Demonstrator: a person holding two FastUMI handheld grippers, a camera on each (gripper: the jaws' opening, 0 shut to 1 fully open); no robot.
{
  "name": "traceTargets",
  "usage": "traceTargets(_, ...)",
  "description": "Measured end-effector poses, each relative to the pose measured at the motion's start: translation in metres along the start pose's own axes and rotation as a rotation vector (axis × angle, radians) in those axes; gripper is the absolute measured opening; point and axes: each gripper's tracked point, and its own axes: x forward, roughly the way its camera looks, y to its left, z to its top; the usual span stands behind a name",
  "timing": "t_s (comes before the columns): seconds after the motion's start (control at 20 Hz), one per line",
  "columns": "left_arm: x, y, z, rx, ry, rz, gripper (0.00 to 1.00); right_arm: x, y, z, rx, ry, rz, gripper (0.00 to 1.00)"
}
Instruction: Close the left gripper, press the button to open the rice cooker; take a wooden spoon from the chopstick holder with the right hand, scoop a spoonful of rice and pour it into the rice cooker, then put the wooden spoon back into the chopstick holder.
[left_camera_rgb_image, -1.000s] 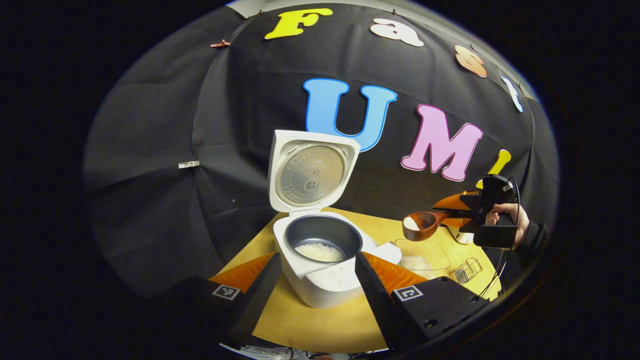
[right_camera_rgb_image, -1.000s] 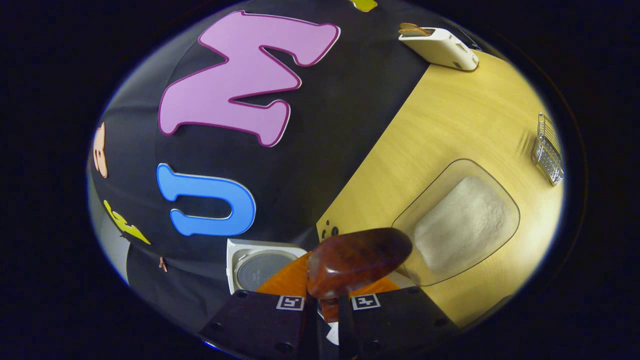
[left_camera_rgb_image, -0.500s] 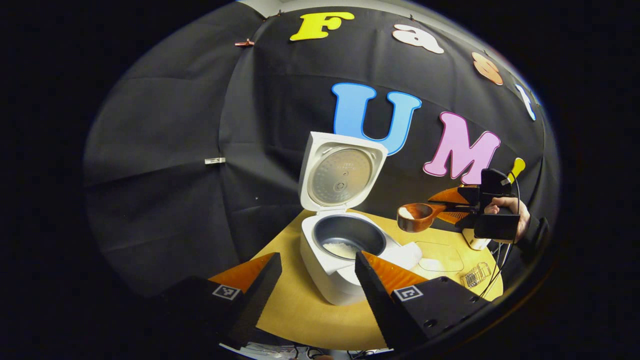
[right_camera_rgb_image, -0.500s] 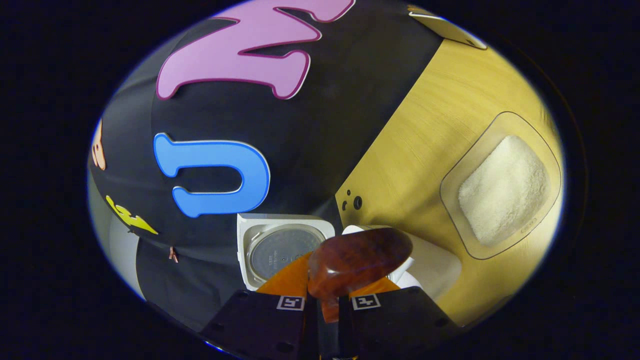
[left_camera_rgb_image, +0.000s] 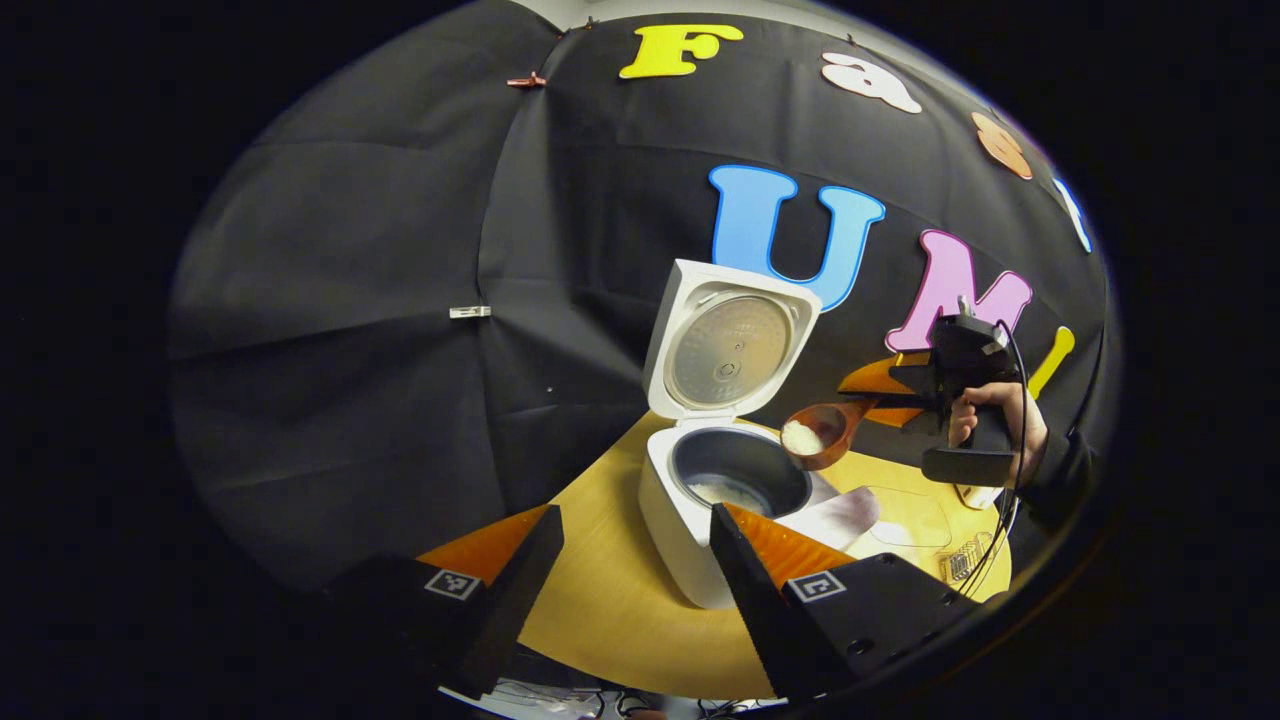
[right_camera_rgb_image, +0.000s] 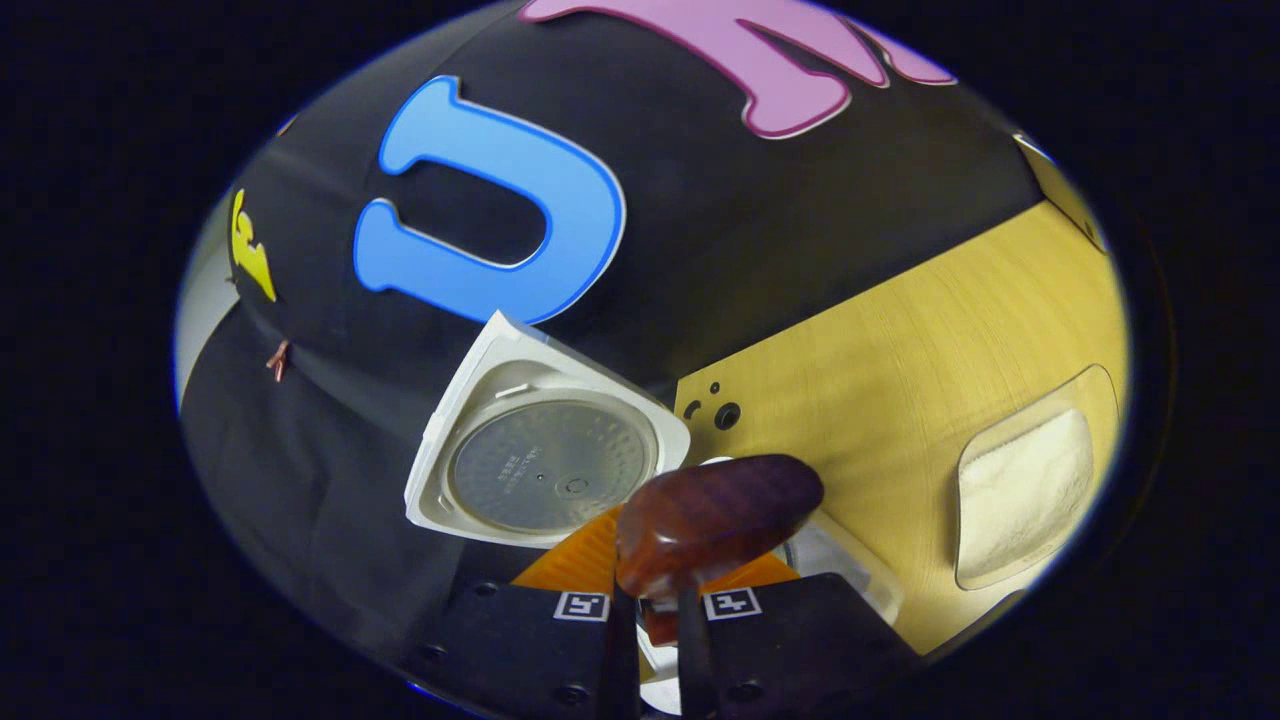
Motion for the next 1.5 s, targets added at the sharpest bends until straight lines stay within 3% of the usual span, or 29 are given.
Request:
traceTargets(0.45,0.006,0.023,-0.009,-0.033,0.015,0.048,0.95,0.042,0.012,-0.033,-0.366,-0.019,-0.051,0.19)
traceTargets(0.5,0.007,0.026,-0.012,-0.039,0.021,0.055,0.91,0.045,0.015,-0.038,-0.421,-0.023,-0.055,0.19)
traceTargets(0.65,0.011,0.034,-0.015,-0.066,0.029,0.069,0.96,0.051,0.016,-0.044,-0.587,-0.034,-0.055,0.19)
traceTargets(0.7,0.012,0.036,-0.016,-0.073,0.028,0.073,0.91,0.051,0.018,-0.046,-0.635,-0.029,-0.053,0.19)
traceTargets(0.75,0.013,0.039,-0.015,-0.077,0.026,0.079,0.95,0.053,0.02,-0.049,-0.681,-0.027,-0.047,0.19)
traceTargets(1.05,0.019,0.055,-0.015,-0.113,0.017,0.107,0.95,0.056,0.048,-0.075,-0.952,-0.031,0.027,0.19)
traceTargets(1.25,0.02,0.061,-0.021,-0.144,0.022,0.12,0.95,0.055,0.058,-0.092,-1.061,-0.017,0.065,0.19)
traceTargets(1.5,0.017,0.067,-0.023,-0.136,0.018,0.133,0.95,0.055,0.059,-0.092,-1.088,-0.015,0.057,0.19)
